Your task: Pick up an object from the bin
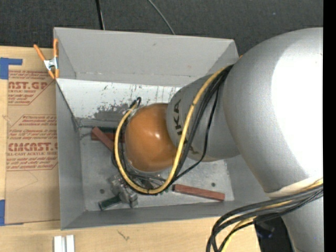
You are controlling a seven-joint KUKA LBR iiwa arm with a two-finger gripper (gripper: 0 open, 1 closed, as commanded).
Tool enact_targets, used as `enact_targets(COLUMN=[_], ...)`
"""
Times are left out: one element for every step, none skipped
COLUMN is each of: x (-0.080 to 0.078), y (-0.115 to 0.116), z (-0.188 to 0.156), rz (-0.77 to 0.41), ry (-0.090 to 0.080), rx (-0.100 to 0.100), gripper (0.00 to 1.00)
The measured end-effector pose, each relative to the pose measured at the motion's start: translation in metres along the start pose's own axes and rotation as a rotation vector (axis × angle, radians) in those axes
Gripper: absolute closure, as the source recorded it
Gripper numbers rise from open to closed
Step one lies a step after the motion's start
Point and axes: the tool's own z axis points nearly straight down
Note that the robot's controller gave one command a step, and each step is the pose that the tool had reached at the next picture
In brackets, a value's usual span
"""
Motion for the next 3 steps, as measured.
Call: enact_targets(x=[-0.0023, -0.0001, -0.0023], y=[-0.0004, 0.0003, -0.0004], z=[0.0002, 0.0004, 0.0002], rz=[-0.001, 0.000, -0.001], ry=[-0.012, -0.002, -0.012], rx=[0.002, -0.001, 0.001], gripper=[0.00, 1.00, 0.00])
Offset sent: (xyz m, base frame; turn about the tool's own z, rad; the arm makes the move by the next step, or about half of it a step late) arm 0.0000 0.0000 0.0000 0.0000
